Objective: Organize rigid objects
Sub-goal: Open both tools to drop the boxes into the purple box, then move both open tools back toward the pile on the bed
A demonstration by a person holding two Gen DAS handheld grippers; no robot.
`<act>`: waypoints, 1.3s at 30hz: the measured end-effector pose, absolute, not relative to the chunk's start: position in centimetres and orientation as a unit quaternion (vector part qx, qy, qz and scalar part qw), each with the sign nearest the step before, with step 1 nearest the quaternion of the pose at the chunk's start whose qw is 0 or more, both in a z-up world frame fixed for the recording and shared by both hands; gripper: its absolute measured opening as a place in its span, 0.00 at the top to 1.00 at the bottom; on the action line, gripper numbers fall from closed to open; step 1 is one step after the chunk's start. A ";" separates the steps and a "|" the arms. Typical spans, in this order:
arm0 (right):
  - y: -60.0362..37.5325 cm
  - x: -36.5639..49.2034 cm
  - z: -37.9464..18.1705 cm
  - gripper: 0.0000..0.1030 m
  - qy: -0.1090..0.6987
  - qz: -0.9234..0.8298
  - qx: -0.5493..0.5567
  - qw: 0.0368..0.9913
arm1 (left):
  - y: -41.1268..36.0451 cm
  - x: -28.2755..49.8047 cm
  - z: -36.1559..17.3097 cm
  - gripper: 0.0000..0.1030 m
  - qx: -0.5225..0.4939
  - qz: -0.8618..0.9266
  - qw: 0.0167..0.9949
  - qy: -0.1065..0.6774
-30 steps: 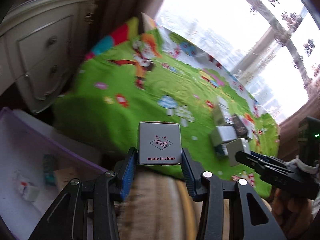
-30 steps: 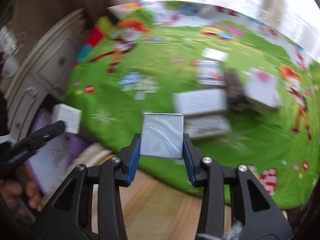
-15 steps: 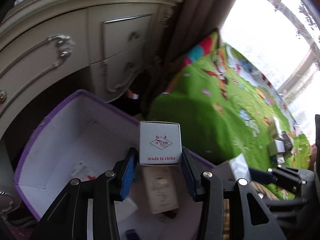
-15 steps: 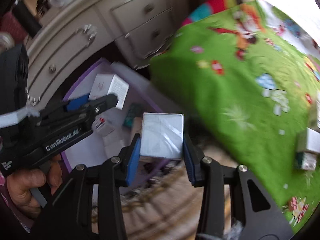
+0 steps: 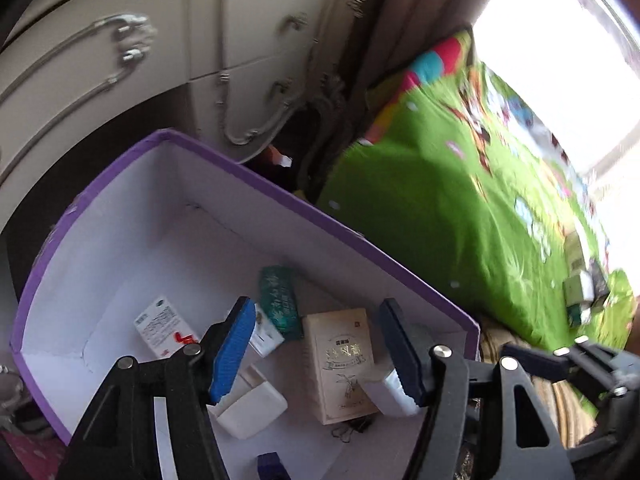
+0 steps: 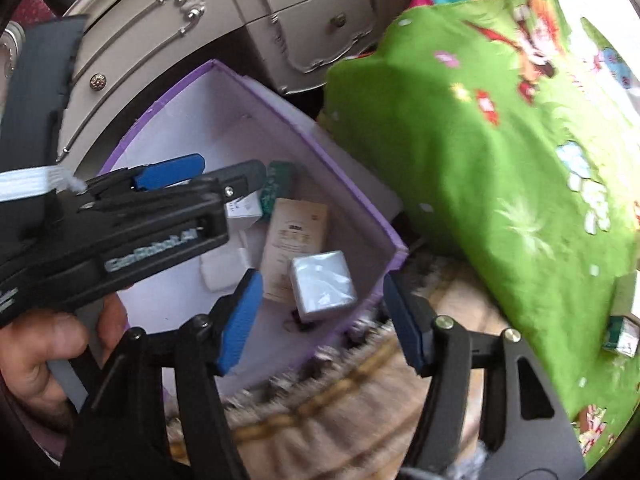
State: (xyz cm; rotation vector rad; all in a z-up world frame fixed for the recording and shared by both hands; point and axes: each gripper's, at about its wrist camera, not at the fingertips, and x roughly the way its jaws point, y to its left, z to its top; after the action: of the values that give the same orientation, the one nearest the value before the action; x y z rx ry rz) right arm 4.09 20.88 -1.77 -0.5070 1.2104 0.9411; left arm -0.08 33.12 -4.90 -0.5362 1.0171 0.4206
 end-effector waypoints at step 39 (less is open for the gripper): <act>-12.0 14.2 -0.2 0.25 0.532 0.228 -0.074 0.812 | 11.1 10.5 4.0 0.35 -0.039 -0.065 0.868 0.492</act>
State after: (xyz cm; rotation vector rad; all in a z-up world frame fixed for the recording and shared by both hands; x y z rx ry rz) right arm 14.23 -11.99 -0.19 -0.1579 1.1371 0.4871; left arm 10.49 11.10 4.02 -0.0811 1.0289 -0.1353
